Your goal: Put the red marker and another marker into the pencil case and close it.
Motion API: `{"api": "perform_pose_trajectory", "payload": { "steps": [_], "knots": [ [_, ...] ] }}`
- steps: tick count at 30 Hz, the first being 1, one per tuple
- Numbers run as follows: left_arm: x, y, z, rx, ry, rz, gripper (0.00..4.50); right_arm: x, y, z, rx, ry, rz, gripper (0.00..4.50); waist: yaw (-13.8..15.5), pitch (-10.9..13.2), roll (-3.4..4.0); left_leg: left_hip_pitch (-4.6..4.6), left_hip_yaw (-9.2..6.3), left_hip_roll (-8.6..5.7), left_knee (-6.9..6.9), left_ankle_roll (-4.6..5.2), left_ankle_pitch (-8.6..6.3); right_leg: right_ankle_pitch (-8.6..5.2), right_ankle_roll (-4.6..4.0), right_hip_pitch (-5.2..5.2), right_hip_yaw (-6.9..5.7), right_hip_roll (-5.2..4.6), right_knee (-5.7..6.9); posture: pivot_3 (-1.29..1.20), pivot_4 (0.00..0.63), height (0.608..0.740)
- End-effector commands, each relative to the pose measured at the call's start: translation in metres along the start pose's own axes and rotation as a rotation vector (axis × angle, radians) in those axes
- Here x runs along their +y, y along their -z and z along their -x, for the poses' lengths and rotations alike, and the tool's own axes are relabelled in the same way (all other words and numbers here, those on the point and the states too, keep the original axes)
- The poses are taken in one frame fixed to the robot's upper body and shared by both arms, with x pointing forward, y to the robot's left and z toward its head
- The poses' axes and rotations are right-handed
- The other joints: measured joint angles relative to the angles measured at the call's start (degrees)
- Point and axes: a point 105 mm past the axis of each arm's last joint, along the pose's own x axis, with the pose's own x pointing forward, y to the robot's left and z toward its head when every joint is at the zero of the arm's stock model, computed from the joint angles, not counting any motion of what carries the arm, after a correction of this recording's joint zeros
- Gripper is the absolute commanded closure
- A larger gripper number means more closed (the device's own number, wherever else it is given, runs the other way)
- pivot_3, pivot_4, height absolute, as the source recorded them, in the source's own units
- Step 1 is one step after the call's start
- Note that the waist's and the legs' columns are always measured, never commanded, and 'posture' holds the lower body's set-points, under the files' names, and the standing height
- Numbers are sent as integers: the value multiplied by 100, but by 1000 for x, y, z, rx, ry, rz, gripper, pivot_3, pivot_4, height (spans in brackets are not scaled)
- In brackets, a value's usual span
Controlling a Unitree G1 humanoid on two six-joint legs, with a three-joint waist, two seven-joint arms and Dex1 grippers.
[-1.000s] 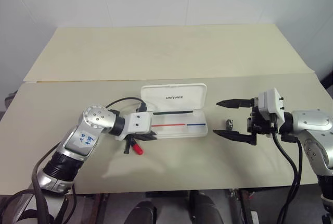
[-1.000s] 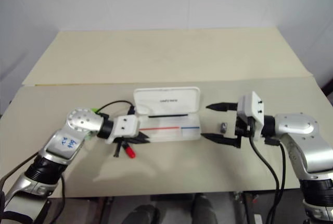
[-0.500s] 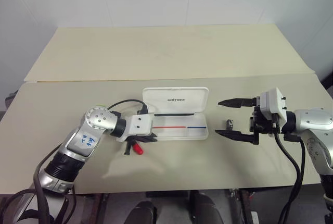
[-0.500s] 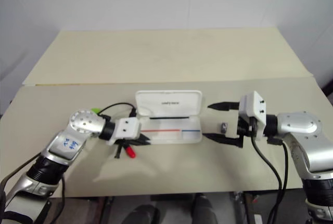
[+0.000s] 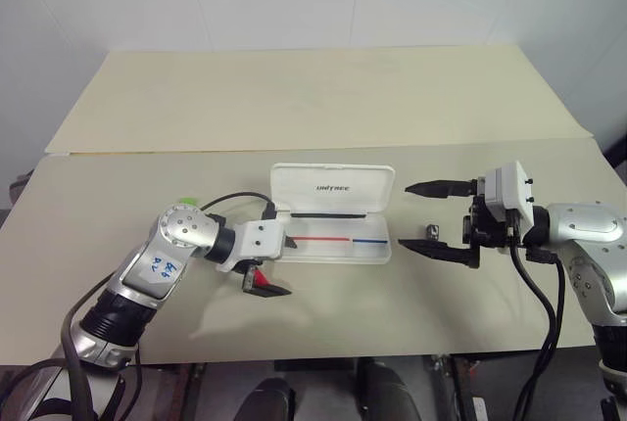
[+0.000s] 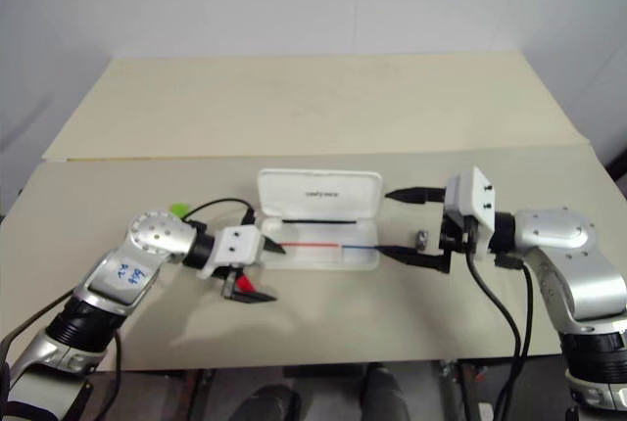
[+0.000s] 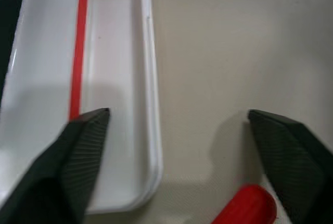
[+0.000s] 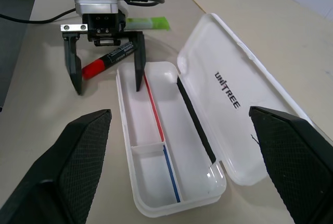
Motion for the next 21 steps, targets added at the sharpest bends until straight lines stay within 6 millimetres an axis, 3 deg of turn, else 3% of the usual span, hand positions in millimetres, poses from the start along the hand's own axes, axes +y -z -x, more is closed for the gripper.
{"api": "perform_pose_trajectory", "payload": {
  "steps": [1, 21],
  "knots": [
    [3, -10, 7, -22, -20, -32, 32, -2, -5, -3, -19, 1, 34, 0, 0, 0, 0, 0, 0, 0, 0, 0, 0, 0, 0, 0, 0, 0, 0, 0, 150, 740],
    [8, -27, 21, -79, -31, -65, 32, -3, -2, -14, -50, -9, 26, 0, -4, 0, 0, 0, 0, 0, 0, 0, 0, 0, 0, 0, 0, 0, 0, 0, 150, 740]
  ]
}}
